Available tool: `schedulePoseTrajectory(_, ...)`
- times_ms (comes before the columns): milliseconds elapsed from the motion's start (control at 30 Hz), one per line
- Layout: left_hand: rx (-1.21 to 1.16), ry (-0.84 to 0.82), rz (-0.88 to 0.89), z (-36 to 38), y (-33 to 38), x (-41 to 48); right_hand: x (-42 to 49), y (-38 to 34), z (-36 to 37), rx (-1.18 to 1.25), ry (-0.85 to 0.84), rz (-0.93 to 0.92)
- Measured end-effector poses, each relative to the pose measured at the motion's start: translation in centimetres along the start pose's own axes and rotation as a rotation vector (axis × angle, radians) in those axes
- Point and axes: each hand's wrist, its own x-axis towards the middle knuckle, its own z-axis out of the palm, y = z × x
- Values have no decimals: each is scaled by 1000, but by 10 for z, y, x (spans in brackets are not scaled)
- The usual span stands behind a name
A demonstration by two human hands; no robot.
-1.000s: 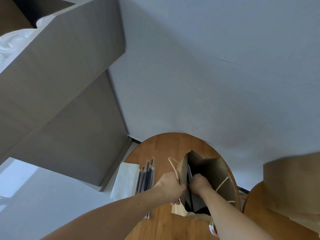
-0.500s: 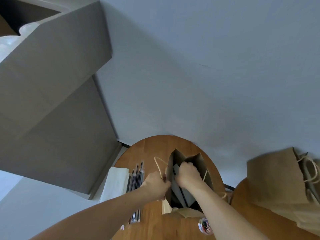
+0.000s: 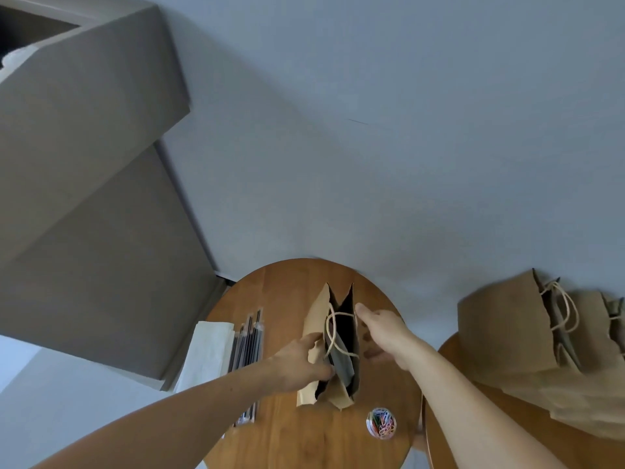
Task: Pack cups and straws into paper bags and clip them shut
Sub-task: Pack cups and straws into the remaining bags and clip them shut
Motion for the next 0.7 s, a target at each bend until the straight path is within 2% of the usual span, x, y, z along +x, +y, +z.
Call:
schedulePoseTrajectory(67, -3, 10, 3, 5, 6, -2, 2, 6, 11, 74, -83, 24)
schedulePoseTrajectory(200, -57, 33, 18, 19, 20, -4, 0, 2, 26, 249, -180, -55)
schedulePoseTrajectory(267, -41, 103, -6, 26, 26, -2, -4, 0, 29, 312, -217, -95)
schedulePoseTrajectory(367, 121, 279, -49, 28, 34, 3, -3, 6, 30, 295, -188, -181)
schedulePoseTrajectory(433, 199, 332, -66, 26, 37, 6, 1, 12, 26, 203, -133, -263)
schedulePoseTrajectory(500, 231, 366, -83, 23, 39, 7, 5, 18, 19, -26, -55, -380)
schedulePoseTrajectory(567, 232, 403, -92, 18, 41, 9, 6, 20, 10, -282, 130, -514)
schedulePoseTrajectory(633, 275, 407, -87, 11, 43, 12, 8, 23, 2, -439, 362, -680)
schedulePoseTrajectory(700, 396, 383, -67, 0, 45, 16, 14, 26, -7, -583, 429, -789)
